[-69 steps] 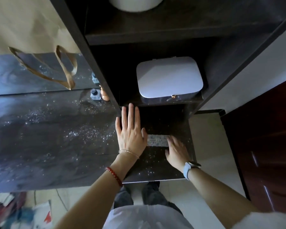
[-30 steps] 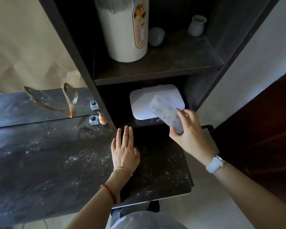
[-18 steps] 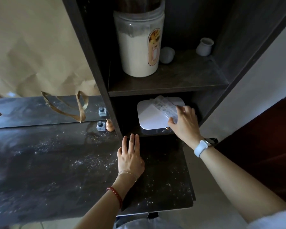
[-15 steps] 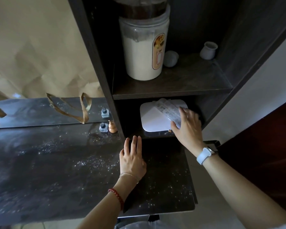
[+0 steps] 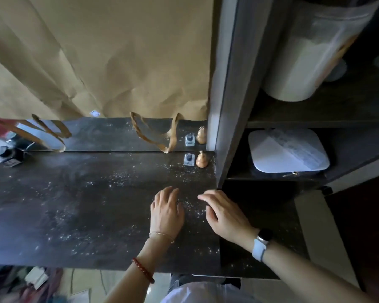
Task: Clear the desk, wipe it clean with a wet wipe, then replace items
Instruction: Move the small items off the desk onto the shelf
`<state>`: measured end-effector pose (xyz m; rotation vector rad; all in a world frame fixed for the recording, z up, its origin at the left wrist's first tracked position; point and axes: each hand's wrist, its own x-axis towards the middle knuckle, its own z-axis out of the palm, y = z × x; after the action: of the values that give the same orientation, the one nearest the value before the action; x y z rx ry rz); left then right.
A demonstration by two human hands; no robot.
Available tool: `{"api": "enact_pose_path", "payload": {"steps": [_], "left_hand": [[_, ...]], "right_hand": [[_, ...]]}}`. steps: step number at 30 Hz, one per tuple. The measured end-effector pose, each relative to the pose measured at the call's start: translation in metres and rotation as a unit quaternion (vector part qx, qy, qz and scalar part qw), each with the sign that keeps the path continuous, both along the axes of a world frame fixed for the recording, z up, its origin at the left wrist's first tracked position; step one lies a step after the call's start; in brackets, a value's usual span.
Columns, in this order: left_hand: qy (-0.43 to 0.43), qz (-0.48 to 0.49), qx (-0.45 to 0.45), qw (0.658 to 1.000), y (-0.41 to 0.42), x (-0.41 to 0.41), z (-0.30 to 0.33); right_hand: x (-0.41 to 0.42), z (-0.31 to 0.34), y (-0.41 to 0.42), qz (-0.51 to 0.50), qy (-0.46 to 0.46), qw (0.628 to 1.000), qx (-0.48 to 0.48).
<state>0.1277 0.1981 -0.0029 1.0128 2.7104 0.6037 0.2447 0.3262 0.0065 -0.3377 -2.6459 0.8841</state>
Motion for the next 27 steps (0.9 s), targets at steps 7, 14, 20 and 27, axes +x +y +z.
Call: {"api": "enact_pose_path", "payload": {"steps": [7, 14, 20, 27], "left_hand": [[-0.059, 0.001, 0.033, 0.998, -0.018, -0.077, -0.007], [-0.08, -0.155, 0.052, 0.983, 0.028, -0.1, -0.012], [-0.031, -0.217, -0.076, 0.973, 0.092, -0.103, -0.023], [-0.046, -0.224, -0.069, 0.971, 0.104, -0.1, -0.031]], "right_hand": [[-0.13, -0.008, 0.011, -0.231, -0.106, 0.959, 0.128], [-0.132, -0.031, 0.016, -0.295, -0.187, 0.933, 0.086], [-0.087, -0.025, -0.023, -0.257, -0.055, 0.965, 0.018], [-0.042, -0.012, -0.029, -0.229, -0.085, 0.967, 0.074]]}}
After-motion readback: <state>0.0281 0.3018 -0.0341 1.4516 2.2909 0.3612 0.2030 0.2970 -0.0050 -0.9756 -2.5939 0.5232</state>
